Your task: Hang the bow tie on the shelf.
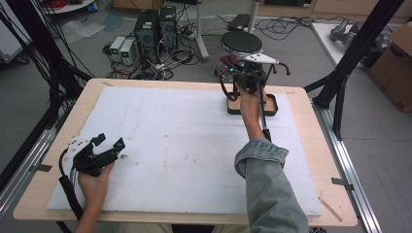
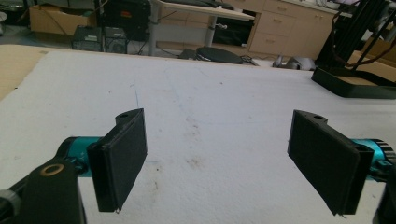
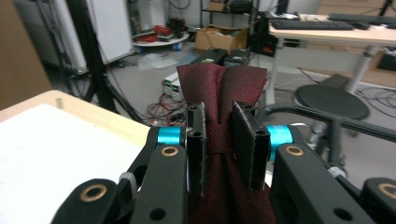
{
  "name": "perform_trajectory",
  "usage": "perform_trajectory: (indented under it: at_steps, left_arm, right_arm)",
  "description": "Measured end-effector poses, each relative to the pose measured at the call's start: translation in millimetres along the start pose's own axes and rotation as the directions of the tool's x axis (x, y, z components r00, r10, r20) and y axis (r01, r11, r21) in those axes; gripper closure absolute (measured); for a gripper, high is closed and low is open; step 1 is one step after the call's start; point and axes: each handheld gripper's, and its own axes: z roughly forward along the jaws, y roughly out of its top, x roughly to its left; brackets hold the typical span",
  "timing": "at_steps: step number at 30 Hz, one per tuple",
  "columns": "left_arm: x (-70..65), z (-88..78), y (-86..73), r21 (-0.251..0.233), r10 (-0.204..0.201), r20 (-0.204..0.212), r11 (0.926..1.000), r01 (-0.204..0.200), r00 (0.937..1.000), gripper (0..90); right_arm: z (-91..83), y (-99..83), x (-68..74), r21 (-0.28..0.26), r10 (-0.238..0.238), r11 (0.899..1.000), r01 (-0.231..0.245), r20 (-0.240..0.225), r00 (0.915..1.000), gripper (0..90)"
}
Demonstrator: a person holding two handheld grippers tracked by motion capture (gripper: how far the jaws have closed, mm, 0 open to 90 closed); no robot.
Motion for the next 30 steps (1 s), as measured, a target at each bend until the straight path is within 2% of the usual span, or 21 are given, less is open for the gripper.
perform_trajectory:
  at_steps: [11,17,20,23,30]
  left_arm:
    - [0.0,0.2,-0.1,0.001,-0.001,0.002,1.0,0.001,1.0,20.1]
    - [-0.2,0.3,-0.2,0.001,-0.003,0.003,1.0,0.003,1.0,20.0]
    - [-0.2,0.3,-0.3,0.002,-0.003,0.005,1.0,0.003,1.0,20.1]
    - [-0.3,0.5,-0.3,0.002,-0.002,0.008,1.0,0.002,1.0,20.1]
    - [-0.5,0.5,-0.3,0.002,-0.003,0.011,1.0,0.003,0.9999,20.0]
  right_arm:
    - [-5.8,-1.7,-17.8,-0.006,0.05,0.999,-0.049,0.063,0.9968,75.6]
    - [-3.3,-4.2,-20.6,0.01,0.042,0.999,-0.043,0.071,0.9966,75.5]
    - [-1.5,-5.6,-21.1,0.009,0.056,0.998,-0.057,0.076,0.9956,75.5]
    - [0.9,-7.2,-20.1,0.031,0.034,0.999,-0.037,0.09,0.9954,75.5]
    - [3.2,-9.4,-21.1,0.043,0.039,0.998,-0.044,0.102,0.994,74.5]
